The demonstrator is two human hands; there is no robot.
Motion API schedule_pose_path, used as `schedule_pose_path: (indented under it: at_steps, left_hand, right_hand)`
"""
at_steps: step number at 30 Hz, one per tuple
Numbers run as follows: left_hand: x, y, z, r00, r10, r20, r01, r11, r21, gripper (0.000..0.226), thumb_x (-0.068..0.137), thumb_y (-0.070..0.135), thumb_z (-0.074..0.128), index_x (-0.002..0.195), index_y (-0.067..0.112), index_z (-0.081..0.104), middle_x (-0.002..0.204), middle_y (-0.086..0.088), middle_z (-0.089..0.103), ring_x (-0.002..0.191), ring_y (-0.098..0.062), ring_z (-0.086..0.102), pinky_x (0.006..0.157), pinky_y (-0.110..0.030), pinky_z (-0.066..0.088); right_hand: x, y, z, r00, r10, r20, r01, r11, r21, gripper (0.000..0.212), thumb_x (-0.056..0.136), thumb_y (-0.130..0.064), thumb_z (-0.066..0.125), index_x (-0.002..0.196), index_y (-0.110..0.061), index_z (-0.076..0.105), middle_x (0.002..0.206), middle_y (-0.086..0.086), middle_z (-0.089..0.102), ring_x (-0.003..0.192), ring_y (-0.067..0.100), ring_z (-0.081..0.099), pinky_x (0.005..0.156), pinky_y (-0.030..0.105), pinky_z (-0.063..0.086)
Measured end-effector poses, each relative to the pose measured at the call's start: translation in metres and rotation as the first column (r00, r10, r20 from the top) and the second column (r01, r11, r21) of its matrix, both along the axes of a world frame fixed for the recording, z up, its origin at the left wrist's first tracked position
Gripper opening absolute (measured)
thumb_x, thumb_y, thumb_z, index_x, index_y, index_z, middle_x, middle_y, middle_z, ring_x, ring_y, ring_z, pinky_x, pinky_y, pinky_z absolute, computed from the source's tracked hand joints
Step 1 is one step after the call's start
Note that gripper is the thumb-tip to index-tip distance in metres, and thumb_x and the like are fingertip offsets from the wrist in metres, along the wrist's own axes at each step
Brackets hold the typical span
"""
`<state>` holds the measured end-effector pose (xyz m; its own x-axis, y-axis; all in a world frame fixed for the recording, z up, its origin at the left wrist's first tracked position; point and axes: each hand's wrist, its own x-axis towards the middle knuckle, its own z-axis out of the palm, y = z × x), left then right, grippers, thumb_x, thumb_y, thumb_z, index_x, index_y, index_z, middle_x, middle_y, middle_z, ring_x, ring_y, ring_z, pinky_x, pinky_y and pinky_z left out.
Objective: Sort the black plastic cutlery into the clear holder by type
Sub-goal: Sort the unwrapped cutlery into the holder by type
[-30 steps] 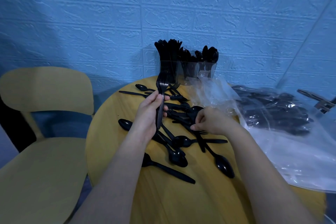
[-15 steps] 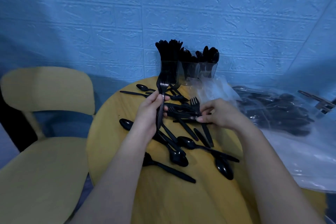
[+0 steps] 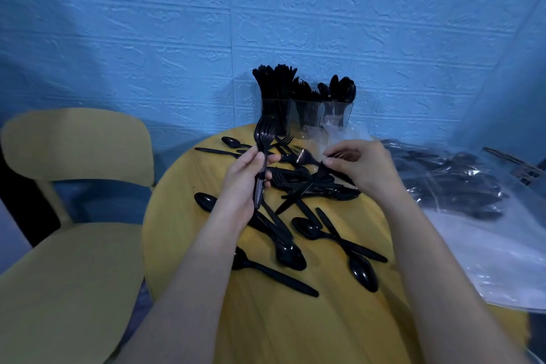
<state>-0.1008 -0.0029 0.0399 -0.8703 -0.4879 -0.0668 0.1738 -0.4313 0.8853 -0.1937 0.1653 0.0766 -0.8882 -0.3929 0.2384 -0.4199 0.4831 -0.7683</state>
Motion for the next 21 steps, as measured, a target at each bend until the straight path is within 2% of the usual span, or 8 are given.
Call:
schedule_pose_path:
  at_steps: [3, 5, 8, 10, 13, 16, 18, 21]
  left_hand:
    - [0.001, 0.0, 0.0, 1.0, -0.01, -0.006, 0.01, 1.0, -0.006, 0.038, 0.1, 0.012, 0.044, 0.138, 0.008, 0.046, 0.086, 0.002, 0.07, 0.054, -0.003, 0.051, 0.053, -0.018, 0.042]
    - [0.001, 0.0, 0.0, 1.0, -0.007, -0.007, 0.007, 1.0, -0.016, 0.038, 0.099, 0.012, 0.044, 0.138, 0.008, 0.046, 0.083, 0.003, 0.07, 0.053, -0.003, 0.051, 0.052, -0.017, 0.043]
    - [0.001, 0.001, -0.001, 1.0, 0.001, -0.003, -0.001, 0.998, -0.062, 0.039, 0.099, 0.012, 0.045, 0.138, 0.008, 0.046, 0.082, 0.005, 0.07, 0.056, -0.003, 0.052, 0.053, -0.017, 0.045]
    - [0.0, 0.002, -0.002, 1.0, 0.005, 0.001, -0.005, 0.997, -0.079, 0.04, 0.099, 0.011, 0.045, 0.139, 0.007, 0.044, 0.081, 0.005, 0.07, 0.06, -0.004, 0.056, 0.055, -0.018, 0.047]
    - [0.0, 0.004, -0.001, 1.0, -0.015, -0.007, 0.015, 0.996, -0.091, 0.039, 0.099, 0.011, 0.044, 0.137, 0.005, 0.045, 0.083, 0.003, 0.071, 0.071, -0.008, 0.063, 0.065, -0.02, 0.05]
    - [0.003, 0.008, 0.002, 0.995, -0.101, -0.017, 0.098, 0.987, -0.131, 0.032, 0.1, 0.012, 0.043, 0.13, 0.008, 0.053, 0.087, 0.002, 0.073, 0.079, -0.012, 0.069, 0.073, -0.024, 0.055]
    - [0.005, 0.012, 0.003, 0.978, -0.205, -0.029, 0.201, 0.972, -0.119, 0.029, 0.1, 0.013, 0.042, 0.125, 0.013, 0.056, 0.09, 0.0, 0.073, 0.075, -0.014, 0.07, 0.071, -0.026, 0.057]
    - [0.006, 0.015, 0.005, 0.955, -0.292, -0.05, 0.29, 0.956, -0.045, 0.023, 0.1, 0.016, 0.04, 0.113, 0.02, 0.06, 0.084, -0.001, 0.07, 0.052, -0.009, 0.056, 0.051, -0.021, 0.051]
  right_hand:
    - [-0.001, -0.002, -0.005, 1.0, 0.015, 0.027, -0.018, 0.996, 0.084, 0.01, 0.078, -0.017, 0.077, 0.084, -0.023, 0.072, 0.083, -0.004, 0.07, 0.084, 0.013, 0.064, 0.076, 0.028, 0.051]
    - [-0.002, -0.002, -0.006, 1.0, 0.021, 0.018, -0.023, 0.996, 0.089, 0.009, 0.079, -0.017, 0.076, 0.084, -0.023, 0.072, 0.081, -0.006, 0.069, 0.083, 0.011, 0.064, 0.074, 0.022, 0.05]
    - [0.0, 0.0, -0.001, 0.998, 0.042, -0.039, -0.042, 0.999, -0.008, 0.01, 0.084, -0.017, 0.07, 0.091, -0.025, 0.072, 0.08, -0.014, 0.066, 0.077, -0.001, 0.059, 0.067, 0.006, 0.044]
    - [0.0, 0.0, 0.006, 0.993, 0.068, -0.097, -0.075, 0.994, -0.074, 0.013, 0.087, -0.016, 0.066, 0.094, -0.027, 0.071, 0.084, -0.014, 0.066, 0.08, -0.002, 0.059, 0.072, 0.008, 0.044]
    - [0.0, -0.005, 0.019, 0.981, 0.145, -0.127, -0.165, 0.973, -0.162, 0.016, 0.086, -0.014, 0.068, 0.087, -0.03, 0.068, 0.085, -0.014, 0.067, 0.08, -0.001, 0.061, 0.079, 0.015, 0.048]
    - [0.002, -0.02, 0.028, 0.955, 0.261, -0.139, -0.281, 0.947, -0.154, 0.015, 0.082, -0.011, 0.072, 0.082, -0.025, 0.066, 0.081, -0.008, 0.068, 0.077, 0.0, 0.063, 0.078, 0.015, 0.05]
    - [0.0, -0.032, 0.03, 0.938, 0.293, -0.185, -0.32, 0.938, -0.132, 0.015, 0.081, -0.01, 0.072, 0.081, -0.024, 0.067, 0.079, -0.01, 0.067, 0.075, 0.0, 0.063, 0.076, 0.015, 0.05]
    - [-0.009, -0.044, 0.028, 0.924, 0.236, -0.3, -0.275, 0.957, -0.095, 0.015, 0.08, -0.013, 0.074, 0.082, -0.026, 0.067, 0.079, -0.015, 0.063, 0.072, -0.004, 0.057, 0.07, 0.009, 0.043]
